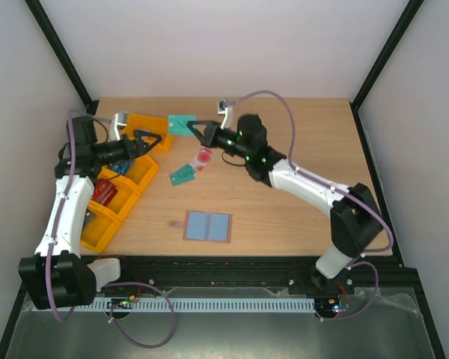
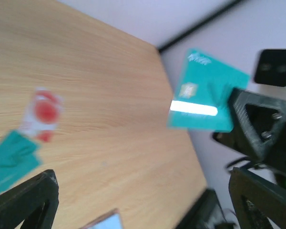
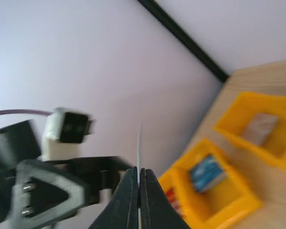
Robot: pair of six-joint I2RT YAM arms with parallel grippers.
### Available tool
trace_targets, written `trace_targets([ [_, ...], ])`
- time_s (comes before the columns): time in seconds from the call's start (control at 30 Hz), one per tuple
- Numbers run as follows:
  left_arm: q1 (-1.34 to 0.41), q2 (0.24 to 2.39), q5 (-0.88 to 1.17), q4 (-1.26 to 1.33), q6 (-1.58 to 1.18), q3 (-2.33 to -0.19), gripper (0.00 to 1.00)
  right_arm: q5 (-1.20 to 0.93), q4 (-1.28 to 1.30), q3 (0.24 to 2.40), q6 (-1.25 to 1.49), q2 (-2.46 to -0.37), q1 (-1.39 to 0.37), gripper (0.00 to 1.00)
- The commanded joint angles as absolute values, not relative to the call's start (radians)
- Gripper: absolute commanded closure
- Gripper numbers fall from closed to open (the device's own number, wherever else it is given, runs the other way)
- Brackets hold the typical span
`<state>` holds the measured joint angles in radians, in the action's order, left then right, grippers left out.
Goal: Take the credit cards out of the card holder
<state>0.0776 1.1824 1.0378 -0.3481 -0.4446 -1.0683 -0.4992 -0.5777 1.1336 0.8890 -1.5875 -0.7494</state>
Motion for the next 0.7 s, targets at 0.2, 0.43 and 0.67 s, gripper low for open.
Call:
trace_targets([
  [0.2,0.214,1.129,0.796,-0.427,-0.385,-1.0,0.01,-0.58,0.187,1.527,0.485,-1.906,-0.704,0.98],
  [0.43,0.222,1.124,0.809,-0.406,-0.389,-0.977,0.01,-0.683,0.112,1.577,0.603,-2.105,-0.72,0.98],
  [0.67,0.222,1.123,0.835,-0.387,-0.403,-0.958,0.01,-0.715,0.04,1.645,0.687,-2.237,-0.727,0.98],
])
